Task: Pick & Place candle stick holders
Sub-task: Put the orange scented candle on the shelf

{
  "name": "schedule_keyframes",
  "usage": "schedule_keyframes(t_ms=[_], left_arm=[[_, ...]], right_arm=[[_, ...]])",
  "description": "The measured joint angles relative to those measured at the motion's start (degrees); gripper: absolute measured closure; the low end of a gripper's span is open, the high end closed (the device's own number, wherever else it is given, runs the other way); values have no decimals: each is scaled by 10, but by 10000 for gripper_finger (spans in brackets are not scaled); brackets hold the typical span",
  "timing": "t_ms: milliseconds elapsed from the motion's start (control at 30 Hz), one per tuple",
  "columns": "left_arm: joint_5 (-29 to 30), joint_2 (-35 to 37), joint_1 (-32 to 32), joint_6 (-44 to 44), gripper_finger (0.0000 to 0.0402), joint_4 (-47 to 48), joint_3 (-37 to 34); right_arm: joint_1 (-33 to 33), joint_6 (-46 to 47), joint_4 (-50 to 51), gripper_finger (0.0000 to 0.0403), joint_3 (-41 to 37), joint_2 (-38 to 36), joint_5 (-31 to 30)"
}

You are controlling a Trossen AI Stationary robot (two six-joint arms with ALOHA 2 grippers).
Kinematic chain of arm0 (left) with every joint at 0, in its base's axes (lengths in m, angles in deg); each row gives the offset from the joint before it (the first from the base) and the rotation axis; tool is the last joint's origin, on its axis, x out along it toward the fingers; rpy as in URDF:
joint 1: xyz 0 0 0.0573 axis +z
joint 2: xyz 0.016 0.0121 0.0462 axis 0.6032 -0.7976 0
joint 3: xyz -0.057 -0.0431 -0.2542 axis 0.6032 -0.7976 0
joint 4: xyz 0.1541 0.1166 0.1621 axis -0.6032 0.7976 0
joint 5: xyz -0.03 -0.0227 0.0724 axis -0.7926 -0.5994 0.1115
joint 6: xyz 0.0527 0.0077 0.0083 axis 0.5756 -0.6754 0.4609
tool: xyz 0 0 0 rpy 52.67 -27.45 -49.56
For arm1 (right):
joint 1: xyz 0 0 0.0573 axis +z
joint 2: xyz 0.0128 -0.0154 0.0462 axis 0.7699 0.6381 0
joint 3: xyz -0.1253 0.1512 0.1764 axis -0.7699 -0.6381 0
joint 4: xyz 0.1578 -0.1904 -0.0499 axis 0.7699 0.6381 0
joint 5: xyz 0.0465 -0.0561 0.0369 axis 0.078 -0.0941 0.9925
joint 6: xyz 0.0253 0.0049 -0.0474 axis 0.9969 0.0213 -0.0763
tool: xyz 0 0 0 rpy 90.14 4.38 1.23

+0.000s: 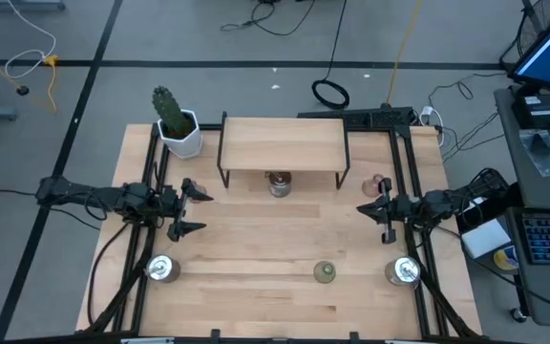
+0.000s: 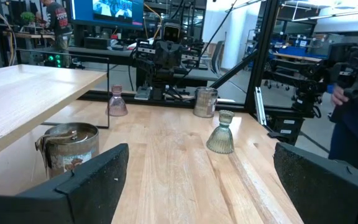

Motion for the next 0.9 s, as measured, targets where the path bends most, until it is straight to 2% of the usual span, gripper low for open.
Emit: schedule_keyframes(t_ms=[400,533,633,900], left_arm=[[0,0,0,5,7,0,0],[0,0,0,89,7,0,0],[0,0,0,118,7,0,0],[0,0,0,83,7,-1,0]], right_arm=[[0,0,-86,403,0,0,0],[0,0,-117,403,0,0,-1],[0,0,-130,403,0,0,-1],[0,0,-136,403,0,0,-2]])
